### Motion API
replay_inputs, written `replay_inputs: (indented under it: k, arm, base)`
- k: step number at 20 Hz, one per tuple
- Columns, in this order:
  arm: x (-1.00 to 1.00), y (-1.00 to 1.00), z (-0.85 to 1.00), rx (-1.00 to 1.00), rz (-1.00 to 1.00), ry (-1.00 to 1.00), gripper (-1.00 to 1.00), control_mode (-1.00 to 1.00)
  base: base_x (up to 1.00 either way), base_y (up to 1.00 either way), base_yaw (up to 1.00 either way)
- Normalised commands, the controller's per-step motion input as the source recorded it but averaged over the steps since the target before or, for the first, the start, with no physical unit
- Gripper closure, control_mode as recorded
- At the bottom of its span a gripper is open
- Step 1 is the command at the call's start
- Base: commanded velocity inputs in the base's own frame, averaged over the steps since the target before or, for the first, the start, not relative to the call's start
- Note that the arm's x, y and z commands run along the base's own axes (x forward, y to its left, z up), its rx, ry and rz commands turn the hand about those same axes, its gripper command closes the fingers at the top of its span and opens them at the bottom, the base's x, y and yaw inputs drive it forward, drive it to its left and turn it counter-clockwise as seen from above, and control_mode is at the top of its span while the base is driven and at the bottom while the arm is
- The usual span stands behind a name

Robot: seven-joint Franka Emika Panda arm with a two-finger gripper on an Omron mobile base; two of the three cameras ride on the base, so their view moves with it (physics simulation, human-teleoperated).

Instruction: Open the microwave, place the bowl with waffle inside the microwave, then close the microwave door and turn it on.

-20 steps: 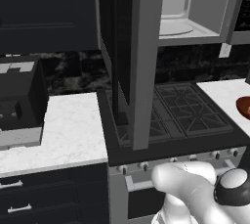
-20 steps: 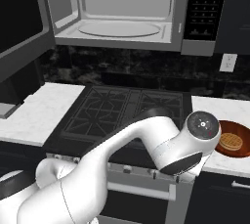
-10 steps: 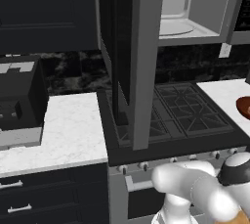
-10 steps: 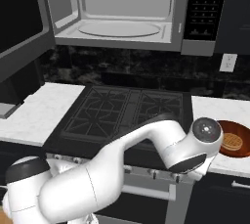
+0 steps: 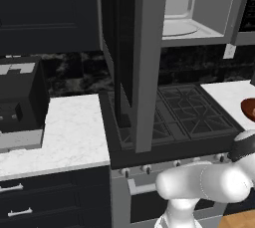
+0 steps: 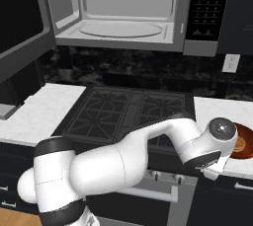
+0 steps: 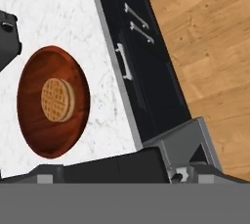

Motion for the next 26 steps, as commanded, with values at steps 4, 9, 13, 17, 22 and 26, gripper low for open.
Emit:
replay_inputs:
  k: [4,9,13,17,22,26]
  arm:
    - [0.46,-0.21,-0.34,0.0,0.07,0.02,-1.0,-1.0]
    - [0.42,-0.2,-0.32,0.0,0.07,0.04,-1.0,-1.0]
    - [0.24,-0.31,-0.39,0.0,0.03,0.07,-1.0,-1.0]
    - [0.27,-0.28,-0.31,0.0,0.02,0.05,-1.0,-1.0]
    - [0.3,-0.1,-0.25,0.0,0.02,0.03,-1.0,-1.0]
    - [0.31,-0.06,-0.26,0.0,0.01,0.02,-1.0,-1.0]
  base:
    - [0.0,0.0,0.0]
    - [0.0,0.0,0.0]
    - [0.0,0.0,0.0]
    - [0.0,0.0,0.0]
    - [0.0,0.0,0.0]
    - [0.0,0.0,0.0]
